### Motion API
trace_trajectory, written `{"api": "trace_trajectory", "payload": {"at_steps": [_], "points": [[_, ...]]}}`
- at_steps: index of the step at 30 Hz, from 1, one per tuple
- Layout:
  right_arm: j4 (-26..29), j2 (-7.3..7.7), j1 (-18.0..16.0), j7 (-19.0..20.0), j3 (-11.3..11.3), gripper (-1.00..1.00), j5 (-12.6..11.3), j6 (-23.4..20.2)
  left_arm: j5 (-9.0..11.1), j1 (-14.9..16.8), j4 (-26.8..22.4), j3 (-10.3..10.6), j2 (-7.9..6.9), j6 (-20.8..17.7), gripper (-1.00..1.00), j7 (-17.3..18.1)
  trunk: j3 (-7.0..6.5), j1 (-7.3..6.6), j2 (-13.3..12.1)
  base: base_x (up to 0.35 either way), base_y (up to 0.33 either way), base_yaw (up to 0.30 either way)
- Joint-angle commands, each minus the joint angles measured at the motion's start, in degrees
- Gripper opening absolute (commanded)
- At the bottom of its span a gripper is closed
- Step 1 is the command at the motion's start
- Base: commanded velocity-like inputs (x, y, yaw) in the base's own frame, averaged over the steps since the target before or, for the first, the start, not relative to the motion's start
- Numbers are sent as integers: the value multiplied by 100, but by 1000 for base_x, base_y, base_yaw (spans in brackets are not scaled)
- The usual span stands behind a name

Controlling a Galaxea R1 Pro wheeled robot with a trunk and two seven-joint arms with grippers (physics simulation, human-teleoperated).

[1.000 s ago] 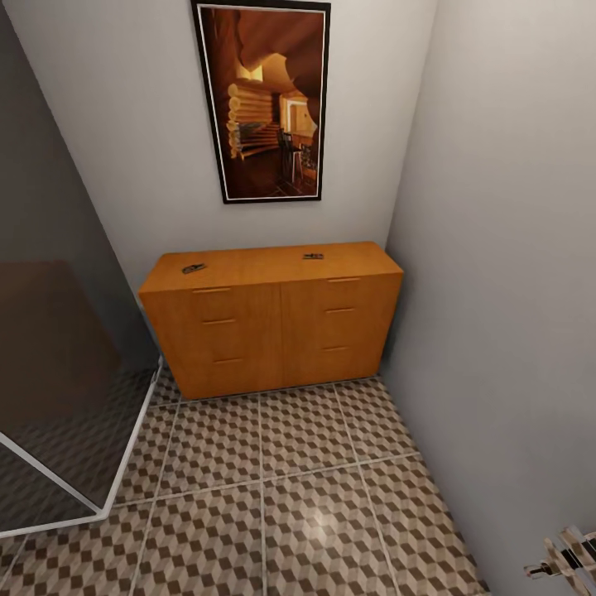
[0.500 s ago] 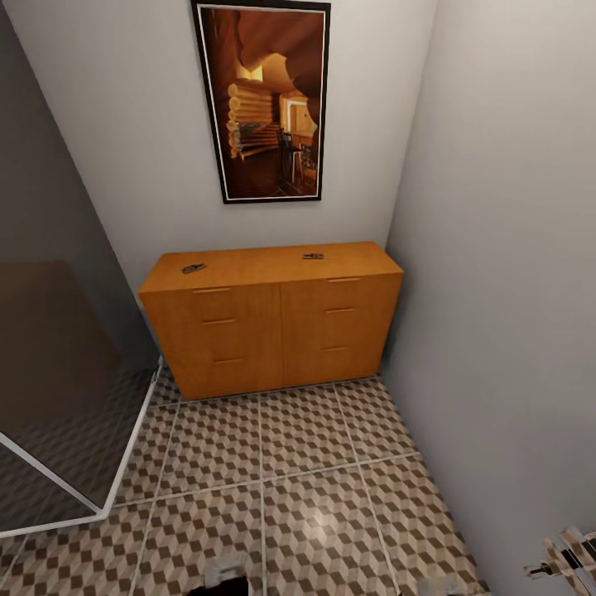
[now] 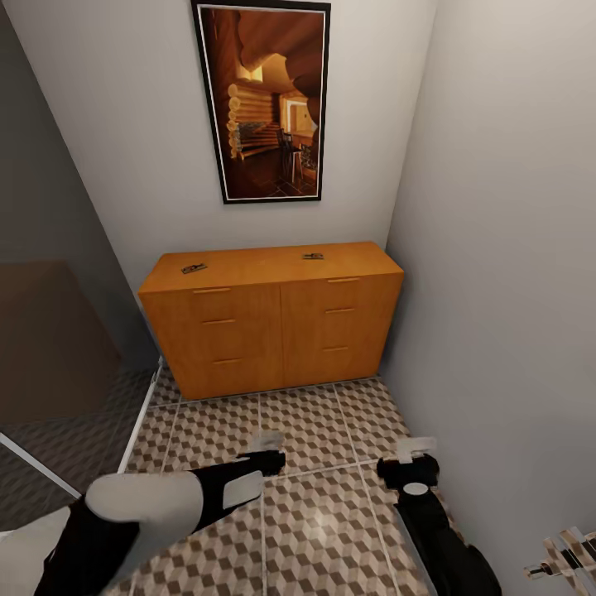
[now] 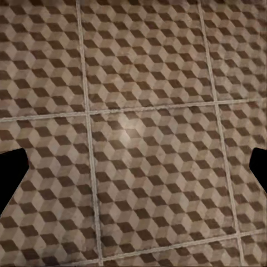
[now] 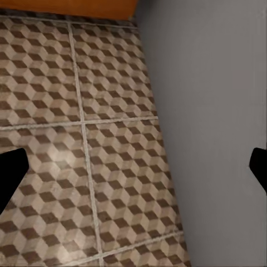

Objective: Take the four mousetraps from the cabinet in the bathroom and place them on the bathroom floor. Make sure all four end up on the same floor surface, and ensure that at least two of them are either under or directly next to the same bathroom sink.

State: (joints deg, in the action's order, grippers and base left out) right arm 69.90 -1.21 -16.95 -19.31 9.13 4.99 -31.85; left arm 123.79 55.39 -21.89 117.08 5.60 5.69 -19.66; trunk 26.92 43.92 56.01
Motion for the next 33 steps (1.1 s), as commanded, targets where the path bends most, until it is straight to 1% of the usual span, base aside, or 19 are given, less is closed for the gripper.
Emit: {"api": "trace_trajectory", "payload": {"at_steps": [1,3,4,5,6,8,11,13,14,16,20,21,26,27,33], "points": [[261,9,-1,23,11,100,44,-254,68,155,-124,41,-5,-41,100,-49,8,1,4,0,0,0],[666,22,2,122,1,100,48,-570,71,420,-326,5,-5,-241,100,-130,8,1,4,0,0,0],[960,49,-9,272,-9,100,60,-799,72,664,-522,-68,4,-446,100,-247,8,1,4,0,0,0],[1151,108,-30,434,-12,100,74,-973,70,896,-720,-195,15,-620,100,-397,8,1,4,0,0,0],[1275,189,-62,591,-10,100,83,-1136,67,1112,-944,-379,21,-743,100,-572,8,1,4,0,0,0],[1354,259,-122,728,-9,100,89,-1308,62,1310,-1187,-604,22,-824,100,-770,8,1,4,0,0,0],[1422,320,-305,916,-9,100,80,-1577,53,1564,-1531,-973,17,-899,100,-1100,8,1,4,0,0,0],[1447,343,-472,1057,-12,100,68,-1748,48,1726,-1726,-1206,18,-930,100,-1339,8,1,4,0,0,0],[1463,356,-646,1223,-18,100,58,-1905,42,1894,-1890,-1409,21,-952,100,-1587,8,1,4,0,0,0],[1473,363,-810,1417,-24,100,49,-2043,38,2065,-2031,-1573,20,-971,100,-1829,8,1,4,0,0,0],[1484,365,-1101,1822,-38,100,39,-2231,39,2387,-2215,-1788,19,-1075,100,-2201,8,1,4,0,0,0],[1488,361,-1386,2126,-46,100,34,-2318,40,2652,-2268,-1946,14,-1315,100,-2376,8,1,4,0,0,0],[1487,359,-1813,2290,-50,100,29,-2368,35,2884,-2274,-2146,5,-1608,100,-2463,8,1,4,0,0,0],[1485,359,-1978,2319,-51,100,26,-2393,21,2953,-2275,-2221,1,-1677,100,-2479,8,1,4,0,0,0],[1466,333,-2555,2355,-52,100,20,-2538,-114,3151,-2240,-2348,-5,-1773,100,-2500,8,1,4,0,0,0]]}}
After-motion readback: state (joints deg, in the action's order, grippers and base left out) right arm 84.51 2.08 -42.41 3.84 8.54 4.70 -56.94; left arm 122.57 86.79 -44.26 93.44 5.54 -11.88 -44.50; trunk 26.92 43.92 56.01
